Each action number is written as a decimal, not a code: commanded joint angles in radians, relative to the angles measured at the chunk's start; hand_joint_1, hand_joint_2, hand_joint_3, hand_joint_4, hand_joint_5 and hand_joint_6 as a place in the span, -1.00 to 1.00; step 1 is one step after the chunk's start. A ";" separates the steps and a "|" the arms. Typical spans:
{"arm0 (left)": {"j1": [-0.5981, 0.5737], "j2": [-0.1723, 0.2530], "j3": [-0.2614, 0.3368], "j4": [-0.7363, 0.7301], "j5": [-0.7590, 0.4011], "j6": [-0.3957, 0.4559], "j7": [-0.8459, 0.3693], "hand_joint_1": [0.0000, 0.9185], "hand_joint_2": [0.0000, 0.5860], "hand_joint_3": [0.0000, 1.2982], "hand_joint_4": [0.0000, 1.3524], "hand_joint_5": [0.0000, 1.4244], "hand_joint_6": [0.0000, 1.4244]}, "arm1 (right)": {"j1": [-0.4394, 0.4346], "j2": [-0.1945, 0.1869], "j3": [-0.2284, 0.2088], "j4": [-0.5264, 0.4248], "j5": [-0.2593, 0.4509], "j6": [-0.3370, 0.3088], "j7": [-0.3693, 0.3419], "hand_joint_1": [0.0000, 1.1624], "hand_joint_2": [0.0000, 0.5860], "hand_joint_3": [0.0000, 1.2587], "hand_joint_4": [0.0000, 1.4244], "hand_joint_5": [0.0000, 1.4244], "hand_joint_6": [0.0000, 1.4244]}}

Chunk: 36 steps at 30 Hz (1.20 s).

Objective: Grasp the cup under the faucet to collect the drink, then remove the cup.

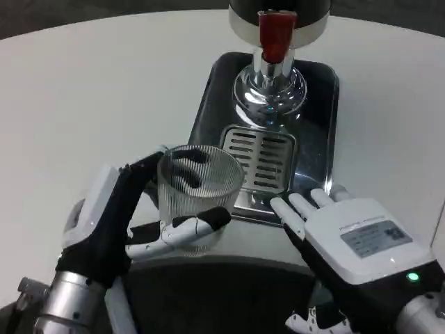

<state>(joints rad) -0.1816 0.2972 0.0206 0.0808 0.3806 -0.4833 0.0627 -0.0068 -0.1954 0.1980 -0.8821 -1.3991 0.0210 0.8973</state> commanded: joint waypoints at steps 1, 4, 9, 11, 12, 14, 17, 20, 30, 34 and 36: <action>-0.093 0.015 -0.005 0.106 0.026 -0.055 0.059 0.01 0.16 0.31 0.54 0.13 0.23 | 0.034 0.017 -0.010 -0.035 -0.009 -0.004 0.016 0.05 -0.04 -1.00 -1.00 -1.00 -1.00; -0.147 0.016 -0.013 0.172 0.042 -0.068 0.089 0.01 0.16 0.31 0.52 0.13 0.23 | 0.039 0.026 -0.015 -0.044 -0.010 -0.006 0.017 0.05 -0.04 -1.00 -1.00 -1.00 -1.00; -0.222 0.015 -0.028 0.256 0.063 -0.083 0.135 0.01 0.16 0.31 0.53 0.13 0.22 | 0.052 0.036 -0.022 -0.055 -0.008 -0.011 0.019 0.05 -0.04 -1.00 -1.00 -1.00 -1.00; -0.256 0.012 -0.036 0.291 0.071 -0.084 0.155 0.01 0.16 0.31 0.53 0.13 0.22 | 0.059 0.038 -0.024 -0.060 -0.008 -0.011 0.019 0.05 -0.04 -1.00 -1.00 -1.00 -1.00; -0.270 0.011 -0.040 0.306 0.073 -0.084 0.164 0.01 0.16 0.31 0.53 0.13 0.22 | 0.063 0.040 -0.025 -0.063 -0.007 -0.011 0.018 0.05 -0.04 -1.00 -1.00 -1.00 -1.00; -0.307 0.004 -0.051 0.345 0.079 -0.078 0.185 0.01 0.16 0.31 0.53 0.13 0.22 | 0.070 0.044 -0.026 -0.068 -0.007 -0.012 0.018 0.05 -0.04 -1.00 -1.00 -1.00 -1.00; -0.356 -0.004 -0.067 0.402 0.088 -0.070 0.216 0.01 0.16 0.31 0.53 0.13 0.22 | 0.085 0.047 -0.030 -0.077 -0.005 -0.014 0.015 0.05 -0.04 -1.00 -1.00 -1.00 -1.00; -0.403 -0.010 -0.084 0.460 0.098 -0.065 0.249 0.01 0.16 0.31 0.54 0.13 0.24 | 0.094 0.049 -0.034 -0.082 -0.003 -0.016 0.013 0.05 -0.04 -1.00 -1.00 -1.00 -1.00; -0.513 -0.027 -0.143 0.662 0.138 -0.063 0.332 0.01 0.16 0.31 0.54 0.13 0.25 | 0.114 0.058 -0.047 -0.094 0.005 -0.022 0.008 0.05 -0.04 -1.00 -1.00 -1.00 -1.00; -0.550 -0.038 -0.166 0.736 0.149 -0.067 0.366 0.01 0.16 0.31 0.54 0.14 0.26 | 0.123 0.059 -0.054 -0.100 0.010 -0.025 0.008 0.05 -0.04 -1.00 -1.00 -1.00 -1.00; -0.567 -0.045 -0.176 0.766 0.151 -0.069 0.384 0.01 0.16 0.31 0.53 0.14 0.26 | 0.131 0.061 -0.057 -0.106 0.012 -0.027 0.008 0.05 -0.04 -1.00 -1.00 -1.00 -1.00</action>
<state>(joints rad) -0.7159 0.2614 -0.1395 0.8114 0.5247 -0.5382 0.4093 0.1029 -0.1365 0.1484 -0.9613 -1.3944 0.0075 0.9062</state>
